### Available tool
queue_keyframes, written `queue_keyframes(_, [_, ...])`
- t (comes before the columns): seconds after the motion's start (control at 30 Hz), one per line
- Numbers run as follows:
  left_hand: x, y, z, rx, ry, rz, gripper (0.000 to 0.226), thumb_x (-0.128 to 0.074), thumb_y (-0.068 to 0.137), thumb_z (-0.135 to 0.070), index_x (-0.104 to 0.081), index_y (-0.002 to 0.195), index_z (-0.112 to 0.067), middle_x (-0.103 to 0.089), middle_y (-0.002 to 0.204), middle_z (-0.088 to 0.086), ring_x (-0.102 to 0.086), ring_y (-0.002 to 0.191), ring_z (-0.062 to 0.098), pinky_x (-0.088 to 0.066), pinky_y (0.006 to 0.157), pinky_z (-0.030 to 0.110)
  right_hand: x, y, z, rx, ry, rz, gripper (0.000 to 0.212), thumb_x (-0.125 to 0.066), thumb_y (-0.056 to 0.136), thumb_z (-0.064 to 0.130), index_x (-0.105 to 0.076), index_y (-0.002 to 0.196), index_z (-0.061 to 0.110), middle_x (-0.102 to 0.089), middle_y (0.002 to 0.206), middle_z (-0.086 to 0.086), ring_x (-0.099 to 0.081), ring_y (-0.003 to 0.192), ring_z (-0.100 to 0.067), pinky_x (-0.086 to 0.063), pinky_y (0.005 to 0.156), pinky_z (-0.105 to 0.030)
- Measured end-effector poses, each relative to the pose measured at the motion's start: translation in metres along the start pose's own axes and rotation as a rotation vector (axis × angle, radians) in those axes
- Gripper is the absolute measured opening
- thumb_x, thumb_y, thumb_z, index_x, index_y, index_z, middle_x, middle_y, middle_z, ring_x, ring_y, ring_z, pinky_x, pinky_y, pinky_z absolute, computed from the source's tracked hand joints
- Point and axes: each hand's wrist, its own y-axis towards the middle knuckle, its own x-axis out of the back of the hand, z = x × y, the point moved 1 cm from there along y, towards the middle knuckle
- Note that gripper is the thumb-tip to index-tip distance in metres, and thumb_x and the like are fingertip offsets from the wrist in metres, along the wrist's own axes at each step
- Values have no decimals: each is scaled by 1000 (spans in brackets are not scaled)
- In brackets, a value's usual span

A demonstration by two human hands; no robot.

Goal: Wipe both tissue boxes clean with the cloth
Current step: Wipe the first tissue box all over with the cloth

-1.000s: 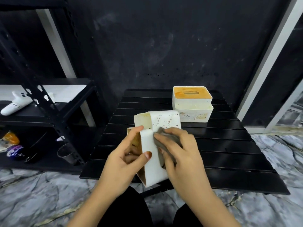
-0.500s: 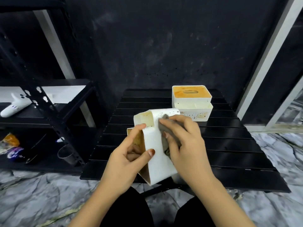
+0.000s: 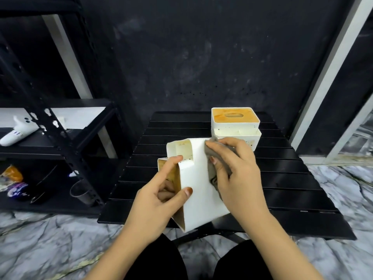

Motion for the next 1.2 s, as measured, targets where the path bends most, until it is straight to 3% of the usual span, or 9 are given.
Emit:
queue_keyframes(0.13, [0,0,-1,-8,-7,4,55,-75,71,-38,-49,112,-65,-60,69,0,-59,59,6,-46,64,18,-6,-12,12,51,-2,13,35,-55,80,6,-63,112,19,-45,112,9,-47,96,-17,-42,81,-21])
queue_keyframes(0.3, [1,0,-1,-8,21,3,56,-75,72,-39,-47,111,-67,-63,73,5,-62,63,8,-48,65,19,-6,7,15,45,18,57,34,-53,82,8,-62,111,21,-54,109,1,-51,96,-23,-48,79,-38])
queue_keyframes(0.47, [3,2,1,7,8,11,56,-75,74,-32,-49,111,-66,-59,68,0,-56,56,4,-45,61,16,1,16,-4,-78,40,65,32,-54,87,6,-64,113,22,-46,105,12,-48,101,-18,-35,81,-11])
queue_keyframes(0.57, [5,2,3,25,-15,0,57,-71,74,-26,-50,111,-65,-63,72,4,-63,63,14,-51,66,19,4,13,-12,-140,54,68,34,-56,87,4,-63,115,21,-45,105,12,-48,103,-18,-32,84,-8])
queue_keyframes(0.8, [10,4,9,63,-118,-54,61,-73,63,-43,-51,119,-54,-64,84,24,-64,80,37,-53,84,38,2,-12,-16,-204,100,107,37,-58,85,1,-62,116,21,-44,102,20,-48,104,-16,-29,89,0])
queue_keyframes(0.97, [11,4,6,87,-168,-76,57,-77,73,-32,-51,122,-49,-61,86,32,-64,79,31,-53,80,33,4,-40,-15,-138,37,81,34,-56,84,5,-63,114,19,-48,108,12,-47,98,-14,-28,89,-1])
queue_keyframes(1.07, [11,5,7,99,-187,-85,61,-73,68,-33,-51,122,-49,-61,87,33,-64,79,36,-53,84,42,4,-53,-9,-94,3,96,32,-47,86,20,-61,115,22,-45,112,15,-42,98,-7,-28,90,-3])
queue_keyframes(1.13, [10,6,7,110,-196,-87,64,-77,68,-36,-50,125,-47,-62,89,33,-60,86,47,-49,89,52,1,-61,-2,-45,-11,112,34,-43,86,24,-58,116,26,-44,116,14,-42,100,-6,-33,91,-10])
queue_keyframes(1.2, [10,5,7,109,-189,-87,66,-79,71,-36,-48,128,-46,-63,91,32,-60,91,47,-47,93,55,-3,-65,7,-14,5,123,33,-42,87,24,-54,117,29,-44,117,13,-43,102,-7,-40,88,-19])
